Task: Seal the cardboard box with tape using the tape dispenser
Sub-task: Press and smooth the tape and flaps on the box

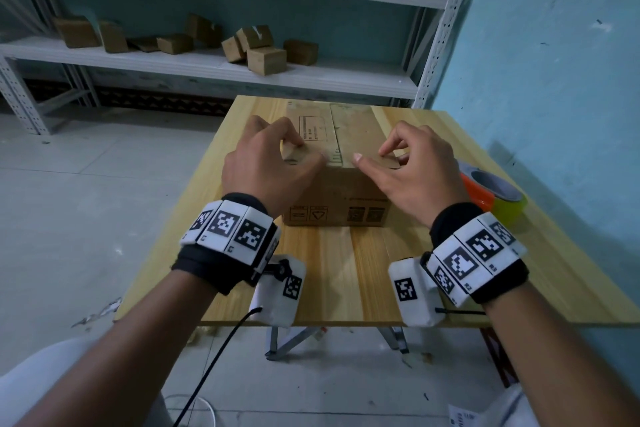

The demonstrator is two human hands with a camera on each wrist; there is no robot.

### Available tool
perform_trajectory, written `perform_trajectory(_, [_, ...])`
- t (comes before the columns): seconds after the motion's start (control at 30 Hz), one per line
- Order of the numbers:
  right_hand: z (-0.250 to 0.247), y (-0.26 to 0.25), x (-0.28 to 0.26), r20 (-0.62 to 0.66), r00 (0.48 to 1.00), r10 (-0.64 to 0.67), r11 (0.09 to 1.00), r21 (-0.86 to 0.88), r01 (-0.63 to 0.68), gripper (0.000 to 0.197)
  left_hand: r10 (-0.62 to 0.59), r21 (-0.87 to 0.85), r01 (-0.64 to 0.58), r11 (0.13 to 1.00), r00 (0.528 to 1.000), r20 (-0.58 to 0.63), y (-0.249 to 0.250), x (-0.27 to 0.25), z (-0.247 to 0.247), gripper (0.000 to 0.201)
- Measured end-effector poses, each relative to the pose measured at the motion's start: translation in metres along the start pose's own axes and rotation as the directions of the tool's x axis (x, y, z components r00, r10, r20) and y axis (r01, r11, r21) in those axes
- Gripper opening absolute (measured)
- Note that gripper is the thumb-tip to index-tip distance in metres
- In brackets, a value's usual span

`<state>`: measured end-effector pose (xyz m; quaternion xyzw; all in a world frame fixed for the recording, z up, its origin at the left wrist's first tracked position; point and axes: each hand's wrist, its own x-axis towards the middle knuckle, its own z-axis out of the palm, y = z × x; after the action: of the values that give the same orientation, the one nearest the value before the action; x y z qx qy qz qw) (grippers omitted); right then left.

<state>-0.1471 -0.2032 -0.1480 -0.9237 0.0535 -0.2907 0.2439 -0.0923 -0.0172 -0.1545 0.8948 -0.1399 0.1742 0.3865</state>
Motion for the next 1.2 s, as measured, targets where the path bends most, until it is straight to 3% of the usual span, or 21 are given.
perform_trajectory(0.73, [-0.004,0.005,-0.003,0.016,0.999,0.035,0.992,0.122,-0.037,0.014,-0.002,-0.106,0.006,0.994,0.999,0.041,-0.008,0.002,-0.006,0.011])
perform_trajectory(1.2, [-0.014,0.01,-0.004,0.061,0.998,0.005,0.982,0.189,-0.017,0.007,0.021,-0.23,0.001,0.973,0.996,0.092,-0.021,0.008,-0.005,0.014])
